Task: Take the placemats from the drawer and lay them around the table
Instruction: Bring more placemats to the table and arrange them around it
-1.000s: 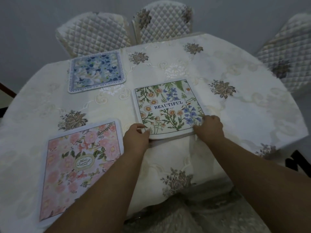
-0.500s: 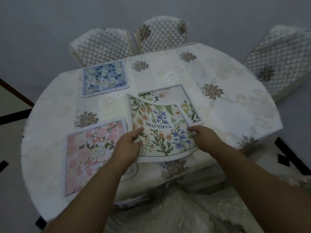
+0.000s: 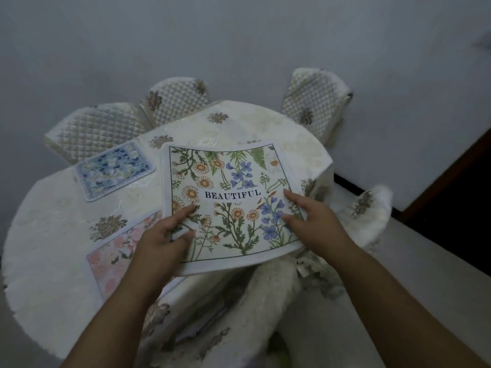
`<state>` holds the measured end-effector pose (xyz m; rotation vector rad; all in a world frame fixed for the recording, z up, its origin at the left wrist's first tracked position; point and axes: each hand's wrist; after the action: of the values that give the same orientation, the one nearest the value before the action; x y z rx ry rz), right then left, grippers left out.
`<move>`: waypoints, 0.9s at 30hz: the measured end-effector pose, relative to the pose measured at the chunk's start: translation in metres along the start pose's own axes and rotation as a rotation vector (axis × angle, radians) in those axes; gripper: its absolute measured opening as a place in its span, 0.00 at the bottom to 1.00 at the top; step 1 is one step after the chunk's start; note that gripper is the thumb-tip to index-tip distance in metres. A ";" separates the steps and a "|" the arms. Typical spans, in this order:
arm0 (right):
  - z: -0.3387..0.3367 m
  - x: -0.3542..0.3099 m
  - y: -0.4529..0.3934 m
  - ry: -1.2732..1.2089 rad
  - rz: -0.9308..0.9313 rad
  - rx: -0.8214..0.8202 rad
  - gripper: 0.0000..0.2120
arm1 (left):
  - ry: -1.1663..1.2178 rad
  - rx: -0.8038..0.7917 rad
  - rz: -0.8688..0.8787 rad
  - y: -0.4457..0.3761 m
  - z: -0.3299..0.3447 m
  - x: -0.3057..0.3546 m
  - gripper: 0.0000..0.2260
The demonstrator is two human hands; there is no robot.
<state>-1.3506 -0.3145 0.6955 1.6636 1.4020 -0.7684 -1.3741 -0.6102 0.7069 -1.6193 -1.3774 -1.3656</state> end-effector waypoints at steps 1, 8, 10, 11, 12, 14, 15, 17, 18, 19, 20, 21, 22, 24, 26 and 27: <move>0.001 -0.002 0.022 -0.016 0.000 0.034 0.27 | -0.010 -0.020 0.017 0.011 -0.002 0.004 0.23; 0.005 -0.014 0.156 -0.193 0.021 0.237 0.26 | -0.046 -0.174 0.137 0.077 0.003 0.038 0.21; 0.000 -0.011 0.192 -0.201 0.031 0.306 0.26 | -0.061 -0.220 0.161 0.089 0.018 0.046 0.21; -0.004 -0.009 0.209 -0.194 0.043 0.335 0.26 | -0.063 -0.244 0.170 0.095 0.027 0.051 0.21; -0.009 -0.006 0.226 -0.183 0.056 0.371 0.26 | -0.063 -0.274 0.185 0.100 0.038 0.055 0.21; -0.021 0.002 0.258 -0.189 0.077 0.440 0.26 | -0.068 -0.334 0.218 0.110 0.061 0.066 0.20; -0.028 0.008 0.273 -0.206 0.082 0.472 0.26 | -0.071 -0.362 0.236 0.113 0.074 0.071 0.20; -0.042 0.021 0.302 -0.226 0.094 0.536 0.25 | -0.091 -0.411 0.276 0.120 0.102 0.082 0.20; -0.049 0.029 0.315 -0.228 0.104 0.563 0.25 | -0.098 -0.436 0.291 0.124 0.117 0.088 0.20; -0.056 0.037 0.329 -0.227 0.116 0.584 0.25 | -0.100 -0.462 0.303 0.129 0.132 0.093 0.20; -0.063 0.044 0.342 -0.224 0.124 0.602 0.26 | -0.100 -0.487 0.308 0.133 0.147 0.097 0.20; -0.072 0.052 0.354 -0.214 0.134 0.615 0.26 | -0.103 -0.508 0.310 0.137 0.163 0.101 0.20; -0.082 0.058 0.365 -0.205 0.147 0.625 0.26 | -0.108 -0.526 0.309 0.142 0.178 0.105 0.20; -0.103 0.070 0.389 -0.206 0.173 0.646 0.26 | -0.094 -0.560 0.319 0.150 0.209 0.113 0.20; -0.123 0.083 0.412 -0.201 0.190 0.668 0.26 | -0.066 -0.597 0.337 0.159 0.241 0.119 0.20; -0.133 0.090 0.422 -0.194 0.200 0.669 0.26 | -0.054 -0.610 0.344 0.164 0.257 0.121 0.19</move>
<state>-0.9258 -0.1774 0.7659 2.1129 0.8647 -1.3357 -1.1469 -0.3838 0.7746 -2.1686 -0.6771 -1.6200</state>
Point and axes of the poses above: each hand's wrist, its own y-axis away from the middle knuckle, its own z-axis out of the palm, x = y × z, and after that the axes turned 12 degrees about -x, right-handed
